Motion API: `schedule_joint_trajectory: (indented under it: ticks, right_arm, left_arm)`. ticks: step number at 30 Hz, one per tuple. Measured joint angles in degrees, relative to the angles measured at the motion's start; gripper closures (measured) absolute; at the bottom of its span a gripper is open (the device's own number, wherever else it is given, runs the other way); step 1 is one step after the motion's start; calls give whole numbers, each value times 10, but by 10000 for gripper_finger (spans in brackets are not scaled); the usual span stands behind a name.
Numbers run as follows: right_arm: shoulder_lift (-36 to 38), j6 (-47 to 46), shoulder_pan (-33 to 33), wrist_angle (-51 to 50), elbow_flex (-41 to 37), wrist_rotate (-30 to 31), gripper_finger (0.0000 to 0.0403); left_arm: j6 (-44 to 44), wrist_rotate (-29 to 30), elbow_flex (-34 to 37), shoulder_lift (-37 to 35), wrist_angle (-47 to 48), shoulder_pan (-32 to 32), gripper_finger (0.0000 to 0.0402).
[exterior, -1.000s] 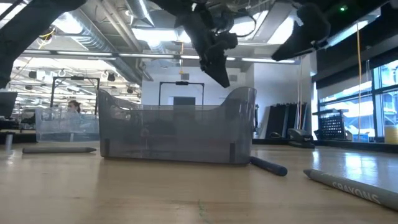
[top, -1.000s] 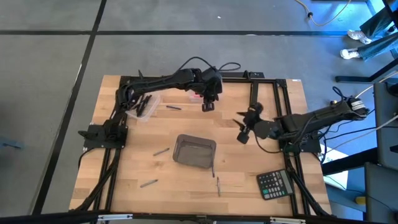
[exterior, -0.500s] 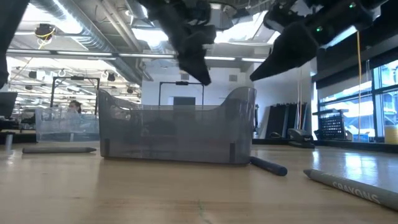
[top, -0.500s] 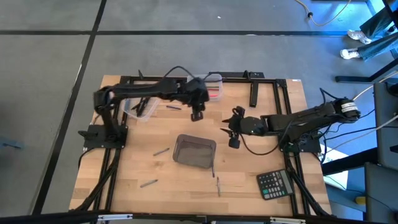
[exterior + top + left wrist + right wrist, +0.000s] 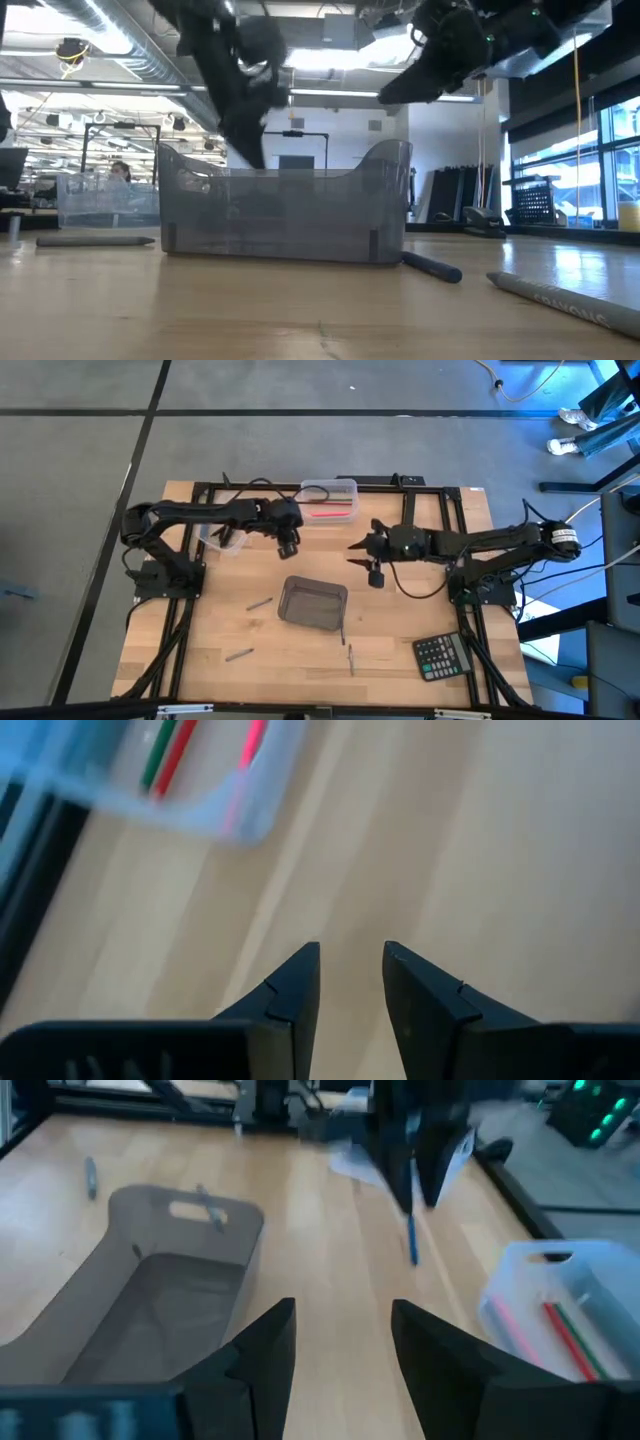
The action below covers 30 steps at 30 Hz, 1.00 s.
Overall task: Sort crayons/erasers/pens/pencils in bins
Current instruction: Put the blue crayon into the black bin
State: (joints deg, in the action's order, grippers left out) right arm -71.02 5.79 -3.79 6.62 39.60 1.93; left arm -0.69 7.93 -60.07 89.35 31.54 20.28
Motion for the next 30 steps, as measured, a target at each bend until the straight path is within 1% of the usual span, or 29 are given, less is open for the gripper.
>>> schedule_joint_trajectory:
  ticks: [4,5,7,10,13,17,22,27,30]
  right_arm:
    - [0,16,-18,-3,9,-6,232]
    - [0,22,-22,-3,11,-6,232]
    - [0,33,-28,-3,16,-12,232]
    - [0,37,-42,-4,24,-37,232]
    - [0,42,-55,-4,35,-60,232]
    - [0,56,-69,-4,46,-81,232]
    - [0,68,-80,-3,48,-82,232]
    - [0,70,-92,-2,48,-82,232]
    - [0,69,-95,-5,48,-82,232]
  left_arm:
    - [-1,-2,43,3,-31,52,299]
    - [-7,-11,51,3,-42,65,299]
    - [-19,-44,66,3,-47,90,299]
    - [-41,-100,80,3,-61,122,299]
    - [-76,-128,89,3,-58,141,299]
    - [-99,-131,90,3,-60,153,299]
    - [-100,-131,90,5,-59,159,298]
    - [-101,-133,90,43,-66,157,299]
    - [-105,-124,90,68,-70,157,298]
